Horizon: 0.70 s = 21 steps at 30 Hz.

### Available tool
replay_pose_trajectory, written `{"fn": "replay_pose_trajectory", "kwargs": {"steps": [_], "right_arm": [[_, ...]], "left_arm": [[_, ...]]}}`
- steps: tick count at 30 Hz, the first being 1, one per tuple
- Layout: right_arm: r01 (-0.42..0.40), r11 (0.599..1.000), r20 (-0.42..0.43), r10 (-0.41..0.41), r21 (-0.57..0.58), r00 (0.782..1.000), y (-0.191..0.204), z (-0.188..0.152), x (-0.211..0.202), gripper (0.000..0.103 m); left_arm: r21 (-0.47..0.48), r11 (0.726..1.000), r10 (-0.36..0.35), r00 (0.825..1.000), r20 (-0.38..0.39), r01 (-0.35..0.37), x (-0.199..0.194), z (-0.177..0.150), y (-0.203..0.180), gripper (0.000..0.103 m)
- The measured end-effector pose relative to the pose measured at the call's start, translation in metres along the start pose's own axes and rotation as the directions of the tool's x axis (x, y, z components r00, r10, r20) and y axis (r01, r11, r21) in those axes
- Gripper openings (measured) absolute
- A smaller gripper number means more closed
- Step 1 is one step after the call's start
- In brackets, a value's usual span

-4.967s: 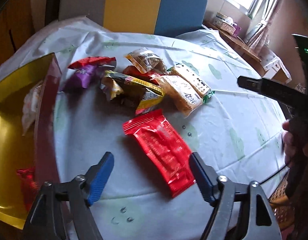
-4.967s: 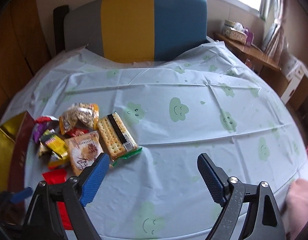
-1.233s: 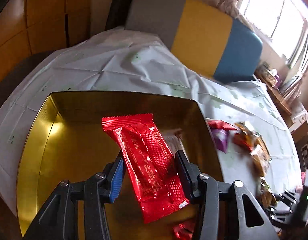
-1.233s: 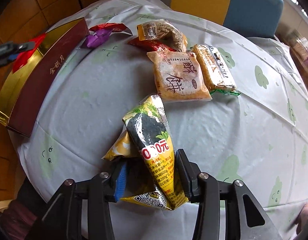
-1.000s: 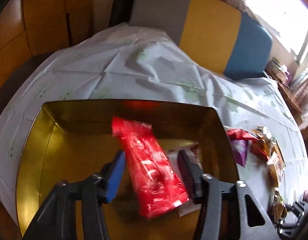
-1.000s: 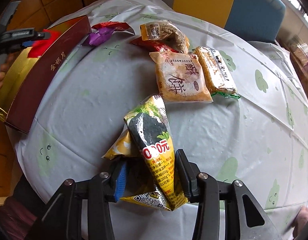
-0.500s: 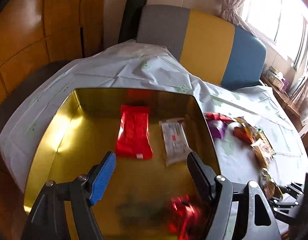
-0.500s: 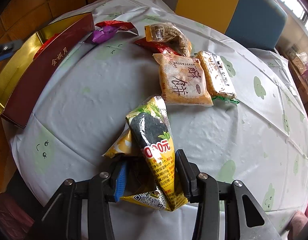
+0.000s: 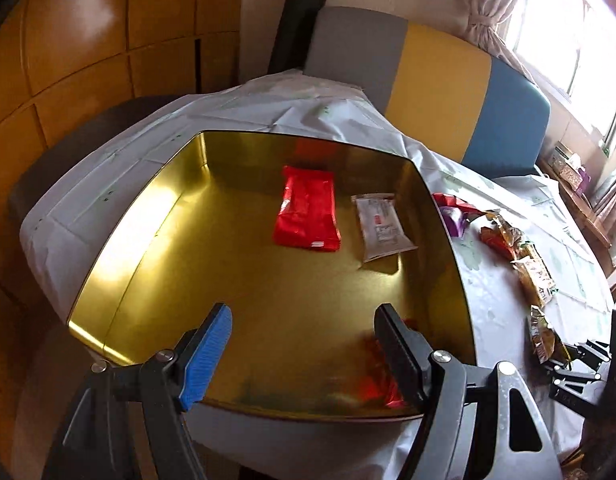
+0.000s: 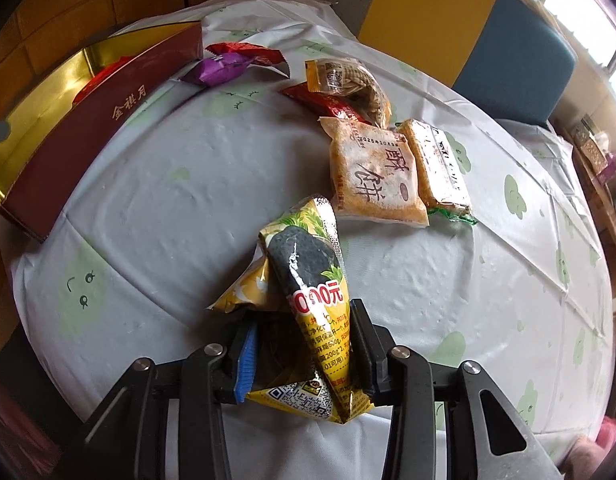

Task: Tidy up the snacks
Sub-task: 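Carry the cone snack into the gold tin and release it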

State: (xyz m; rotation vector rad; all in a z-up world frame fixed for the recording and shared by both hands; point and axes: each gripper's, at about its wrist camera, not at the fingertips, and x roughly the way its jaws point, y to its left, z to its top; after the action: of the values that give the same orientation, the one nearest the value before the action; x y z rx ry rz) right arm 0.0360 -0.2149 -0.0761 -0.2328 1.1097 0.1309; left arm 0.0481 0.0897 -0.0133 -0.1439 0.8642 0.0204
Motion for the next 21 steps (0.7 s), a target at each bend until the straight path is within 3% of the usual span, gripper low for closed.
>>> {"fn": "replay_pose_trajectory", "kwargs": {"steps": [9, 14, 21], "right_arm": [[-0.072, 0.986, -0.034, 0.078, 0.148, 0.996, -0.013, 0.004, -0.01, 0.036], [-0.154, 0.976, 0.035, 0.15, 0.155, 0.988, 0.009, 0.018, -0.037, 0.036], [-0.325, 0.938, 0.124, 0.311, 0.122, 0.942, 0.06, 0.064, -0.06, 0.036]], "left_arm": [[0.003, 1.0, 0.021, 0.999, 0.029, -0.022, -0.007, -0.005, 0.012, 0.075], [-0.007, 1.0, 0.025, 0.999, 0.033, -0.025, -0.008, -0.005, 0.018, 0.075], [-0.037, 0.999, 0.035, 0.998, 0.043, -0.033, -0.009, -0.002, 0.027, 0.075]]}}
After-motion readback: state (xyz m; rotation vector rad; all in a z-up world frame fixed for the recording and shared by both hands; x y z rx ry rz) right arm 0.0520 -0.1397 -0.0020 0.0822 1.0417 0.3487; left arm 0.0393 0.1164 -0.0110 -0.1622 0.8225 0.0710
